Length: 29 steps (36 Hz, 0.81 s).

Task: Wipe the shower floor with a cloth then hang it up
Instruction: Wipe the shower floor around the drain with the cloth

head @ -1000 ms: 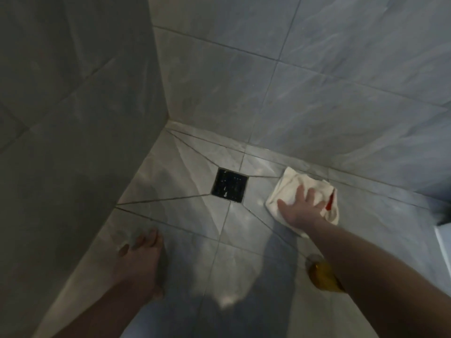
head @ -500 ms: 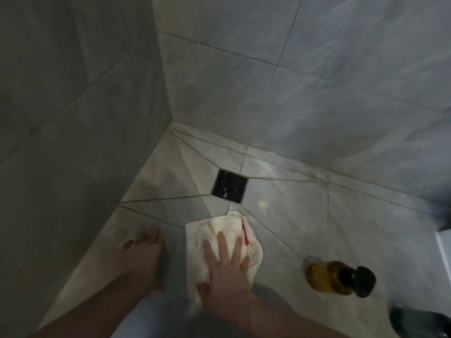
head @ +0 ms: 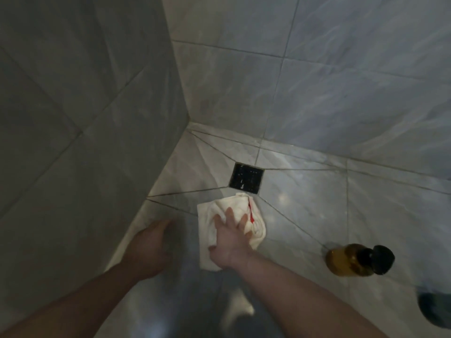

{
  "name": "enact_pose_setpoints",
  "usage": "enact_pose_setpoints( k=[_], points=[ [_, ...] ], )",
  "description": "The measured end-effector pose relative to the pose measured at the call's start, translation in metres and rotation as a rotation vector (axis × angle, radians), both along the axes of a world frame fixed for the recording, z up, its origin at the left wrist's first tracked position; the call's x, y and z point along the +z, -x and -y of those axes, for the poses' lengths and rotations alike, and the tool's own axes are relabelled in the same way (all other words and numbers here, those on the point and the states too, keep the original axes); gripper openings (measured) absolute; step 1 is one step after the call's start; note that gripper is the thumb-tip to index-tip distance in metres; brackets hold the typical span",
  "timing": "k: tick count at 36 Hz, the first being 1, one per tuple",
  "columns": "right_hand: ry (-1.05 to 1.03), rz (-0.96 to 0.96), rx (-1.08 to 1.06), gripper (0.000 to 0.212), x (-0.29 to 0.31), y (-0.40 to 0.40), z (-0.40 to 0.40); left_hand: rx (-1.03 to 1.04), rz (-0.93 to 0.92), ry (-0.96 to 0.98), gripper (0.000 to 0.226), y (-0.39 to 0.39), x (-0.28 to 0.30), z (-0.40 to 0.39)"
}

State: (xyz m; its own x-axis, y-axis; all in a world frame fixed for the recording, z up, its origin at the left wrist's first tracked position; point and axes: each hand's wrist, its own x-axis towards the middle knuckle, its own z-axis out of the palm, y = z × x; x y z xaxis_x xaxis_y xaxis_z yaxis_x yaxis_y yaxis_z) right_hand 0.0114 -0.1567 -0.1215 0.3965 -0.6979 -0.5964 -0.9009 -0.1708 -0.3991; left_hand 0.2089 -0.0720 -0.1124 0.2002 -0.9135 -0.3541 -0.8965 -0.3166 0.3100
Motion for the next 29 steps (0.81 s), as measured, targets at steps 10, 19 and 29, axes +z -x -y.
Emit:
enact_pose_setpoints(
  k=[10, 19, 29],
  points=[
    [-0.055, 0.498, -0.085, 0.062, 0.039, -0.026, 0.007, -0.062, 0.0, 0.209, 0.076, 0.026, -0.003, 0.01],
    [0.262, -0.044, 0.018, 0.078, 0.012, 0.102, 0.007, -0.148, 0.145, -0.023, 0.094, 0.026, -0.039, 0.015],
    [0.078, -0.199, -0.142, 0.108, -0.003, 0.138, 0.024, -0.053, 0.225, -0.091, 0.088, 0.018, -0.042, 0.095]
  ],
)
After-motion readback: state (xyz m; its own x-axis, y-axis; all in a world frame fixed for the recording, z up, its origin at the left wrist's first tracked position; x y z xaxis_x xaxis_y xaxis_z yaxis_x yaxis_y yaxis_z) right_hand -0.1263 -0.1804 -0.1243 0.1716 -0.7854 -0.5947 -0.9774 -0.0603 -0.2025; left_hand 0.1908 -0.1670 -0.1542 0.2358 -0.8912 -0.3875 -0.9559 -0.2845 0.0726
